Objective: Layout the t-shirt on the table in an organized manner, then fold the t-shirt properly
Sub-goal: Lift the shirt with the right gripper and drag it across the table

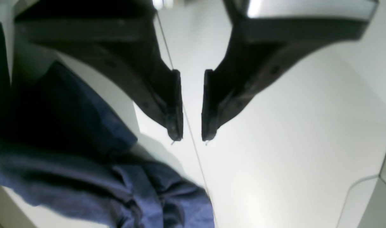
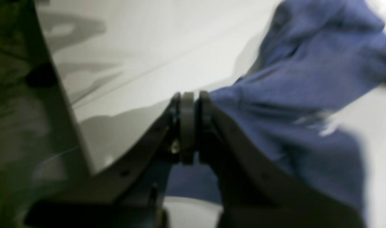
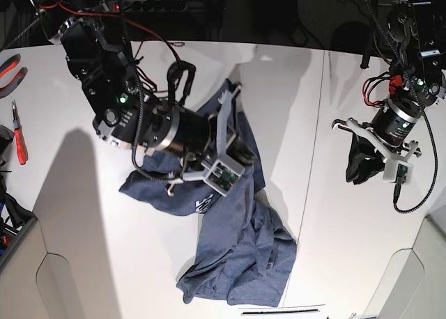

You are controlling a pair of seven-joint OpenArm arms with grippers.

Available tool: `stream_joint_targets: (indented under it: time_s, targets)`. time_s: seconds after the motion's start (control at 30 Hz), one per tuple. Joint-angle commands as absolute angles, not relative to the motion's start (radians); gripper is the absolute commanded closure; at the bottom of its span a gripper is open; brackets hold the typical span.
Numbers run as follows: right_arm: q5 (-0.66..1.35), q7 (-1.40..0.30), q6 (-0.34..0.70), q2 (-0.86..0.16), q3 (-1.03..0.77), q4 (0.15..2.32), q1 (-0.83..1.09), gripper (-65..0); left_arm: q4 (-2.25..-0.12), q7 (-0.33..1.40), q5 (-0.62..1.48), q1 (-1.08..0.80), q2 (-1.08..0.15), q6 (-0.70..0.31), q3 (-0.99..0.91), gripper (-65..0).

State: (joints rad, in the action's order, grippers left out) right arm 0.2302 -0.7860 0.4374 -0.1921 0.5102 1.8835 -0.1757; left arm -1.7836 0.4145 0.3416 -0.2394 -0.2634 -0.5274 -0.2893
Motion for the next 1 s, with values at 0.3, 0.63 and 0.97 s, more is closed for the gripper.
stream_joint_targets:
  time_s: [0.3, 0.63, 0.97]
  targets:
    - [-0.001, -0.688, 0.147, -0.180, 0.030, 1.672, -0.410, 0.0, -1.800, 0.393, 0.371, -0.233, -0.271, -0.519, -0.294, -13.8]
    - [0.000, -0.669, 0.207, -0.219, -0.164, 1.435, -0.521, -32.7, -1.800, 0.393, 0.385, -0.233, -0.270, -0.520, -0.294, -13.8]
    - [0.523, -0.926, 0.488, -0.171, -0.112, 1.570, -0.508, 0.0, -1.800, 0.393, 0.385, -0.210, -0.269, -0.519, -0.294, -13.8]
